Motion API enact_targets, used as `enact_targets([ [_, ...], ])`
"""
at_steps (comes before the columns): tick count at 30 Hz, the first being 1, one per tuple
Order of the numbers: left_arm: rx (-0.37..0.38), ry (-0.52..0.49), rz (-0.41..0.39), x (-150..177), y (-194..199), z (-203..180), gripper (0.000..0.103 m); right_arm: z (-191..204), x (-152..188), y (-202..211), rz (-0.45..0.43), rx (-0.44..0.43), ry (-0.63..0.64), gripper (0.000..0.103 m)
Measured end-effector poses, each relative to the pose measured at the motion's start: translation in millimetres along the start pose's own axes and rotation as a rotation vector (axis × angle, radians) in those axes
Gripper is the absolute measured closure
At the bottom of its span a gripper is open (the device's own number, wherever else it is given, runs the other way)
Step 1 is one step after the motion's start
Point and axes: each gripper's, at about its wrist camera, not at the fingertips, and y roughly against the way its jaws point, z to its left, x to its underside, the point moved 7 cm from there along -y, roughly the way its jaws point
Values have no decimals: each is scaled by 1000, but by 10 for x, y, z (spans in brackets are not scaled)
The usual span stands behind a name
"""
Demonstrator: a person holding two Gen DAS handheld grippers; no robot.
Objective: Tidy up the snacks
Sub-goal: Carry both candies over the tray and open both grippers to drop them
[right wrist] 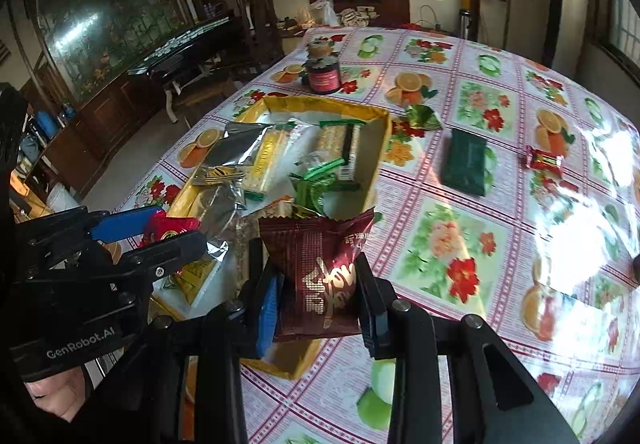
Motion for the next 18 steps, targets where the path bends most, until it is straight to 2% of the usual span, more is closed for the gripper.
enact_targets([
  [7,-21,56,72,11,-269,204,52,109,-28,-337,60,-23,18,70],
  [14,-51,64,99,29,-377,237,49,82,5,-473,100,-26,17,67],
  [18,-78,64,107,39,-397,265,41,66,0,-459,98,-24,17,67],
])
